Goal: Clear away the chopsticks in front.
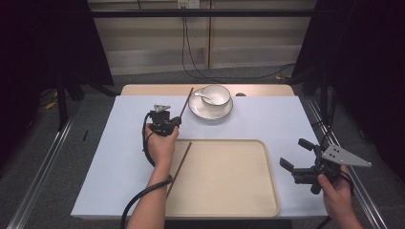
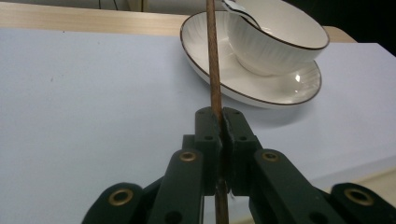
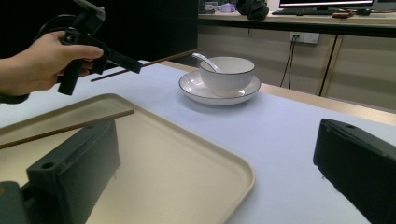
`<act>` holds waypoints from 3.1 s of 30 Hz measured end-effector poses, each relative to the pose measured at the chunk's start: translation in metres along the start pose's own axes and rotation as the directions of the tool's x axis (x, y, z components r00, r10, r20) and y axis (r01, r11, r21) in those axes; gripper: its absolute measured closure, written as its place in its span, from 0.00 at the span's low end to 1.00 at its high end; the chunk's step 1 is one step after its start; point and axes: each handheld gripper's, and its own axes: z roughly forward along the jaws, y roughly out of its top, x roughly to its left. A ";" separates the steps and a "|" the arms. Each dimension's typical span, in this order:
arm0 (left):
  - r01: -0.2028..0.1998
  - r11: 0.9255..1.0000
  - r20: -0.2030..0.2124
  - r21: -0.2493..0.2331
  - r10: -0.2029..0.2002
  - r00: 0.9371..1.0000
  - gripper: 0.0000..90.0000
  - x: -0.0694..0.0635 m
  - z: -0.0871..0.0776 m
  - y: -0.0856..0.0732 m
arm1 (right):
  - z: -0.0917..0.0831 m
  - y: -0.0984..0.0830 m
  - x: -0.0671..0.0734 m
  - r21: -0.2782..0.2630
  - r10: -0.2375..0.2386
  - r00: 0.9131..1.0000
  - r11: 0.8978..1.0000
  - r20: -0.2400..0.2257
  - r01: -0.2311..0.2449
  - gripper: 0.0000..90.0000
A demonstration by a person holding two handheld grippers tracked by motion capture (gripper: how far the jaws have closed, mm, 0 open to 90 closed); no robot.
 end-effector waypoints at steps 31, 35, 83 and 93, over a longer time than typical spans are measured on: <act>0.072 0.993 -0.015 -0.091 -0.074 0.997 0.95 -0.006 -0.113 -0.093 | 0.001 0.001 0.005 0.001 -0.012 1.000 1.000 -0.008 0.012 0.00; 0.073 0.994 -0.018 -0.078 -0.075 0.997 0.95 -0.011 -0.116 -0.101 | 0.002 0.001 0.005 0.002 -0.008 1.000 1.000 -0.010 0.008 0.00; 0.029 0.999 0.010 0.022 -0.030 1.000 0.80 -0.017 -0.128 -0.132 | 0.005 0.001 0.001 0.002 0.004 1.000 1.000 -0.006 -0.004 0.00; 0.026 0.994 0.070 -0.108 -0.018 0.997 0.50 -0.016 -0.133 -0.104 | 0.005 0.001 0.003 0.003 0.003 1.000 1.000 -0.010 -0.003 0.00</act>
